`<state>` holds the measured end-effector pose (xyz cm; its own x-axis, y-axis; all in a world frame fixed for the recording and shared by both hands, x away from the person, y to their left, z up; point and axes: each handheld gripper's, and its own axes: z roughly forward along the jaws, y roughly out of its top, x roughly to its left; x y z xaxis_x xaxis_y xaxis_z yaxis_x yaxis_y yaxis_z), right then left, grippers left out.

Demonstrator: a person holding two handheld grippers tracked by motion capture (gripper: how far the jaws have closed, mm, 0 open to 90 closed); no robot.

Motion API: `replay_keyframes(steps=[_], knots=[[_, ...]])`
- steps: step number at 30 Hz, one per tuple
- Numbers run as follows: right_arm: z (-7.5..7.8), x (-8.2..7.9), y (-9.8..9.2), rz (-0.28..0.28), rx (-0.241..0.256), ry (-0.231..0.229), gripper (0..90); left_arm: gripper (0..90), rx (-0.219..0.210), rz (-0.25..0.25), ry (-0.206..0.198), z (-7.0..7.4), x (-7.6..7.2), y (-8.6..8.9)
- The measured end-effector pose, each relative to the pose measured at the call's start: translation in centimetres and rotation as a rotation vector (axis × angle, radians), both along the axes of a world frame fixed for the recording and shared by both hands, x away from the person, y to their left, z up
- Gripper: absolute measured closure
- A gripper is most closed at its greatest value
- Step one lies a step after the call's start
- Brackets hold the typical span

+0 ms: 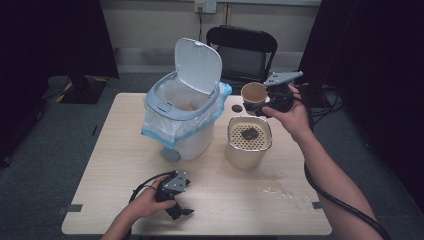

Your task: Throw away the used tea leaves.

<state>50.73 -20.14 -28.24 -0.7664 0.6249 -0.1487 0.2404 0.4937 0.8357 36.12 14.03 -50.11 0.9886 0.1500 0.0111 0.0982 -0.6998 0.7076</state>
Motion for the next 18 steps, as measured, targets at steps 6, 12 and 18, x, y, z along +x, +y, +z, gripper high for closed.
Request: replay_keyframes(steps=[6, 12, 18], knots=[[0.5, 0.0, 0.2, 0.003, 0.015, 0.009, 27.2, 0.0, 0.001, -0.001, 0.000, 0.0, 0.0, 0.0], [1.2, -0.1, 0.7, 0.020, 0.013, 0.018, 27.2, 0.0, -0.001, 0.001, 0.001, 0.0, 0.0, 0.0], [2.0, -0.2, 1.1, 0.032, 0.024, 0.018, 27.3, 0.0, -0.002, 0.002, 0.001, 0.0, 0.0, 0.0]])
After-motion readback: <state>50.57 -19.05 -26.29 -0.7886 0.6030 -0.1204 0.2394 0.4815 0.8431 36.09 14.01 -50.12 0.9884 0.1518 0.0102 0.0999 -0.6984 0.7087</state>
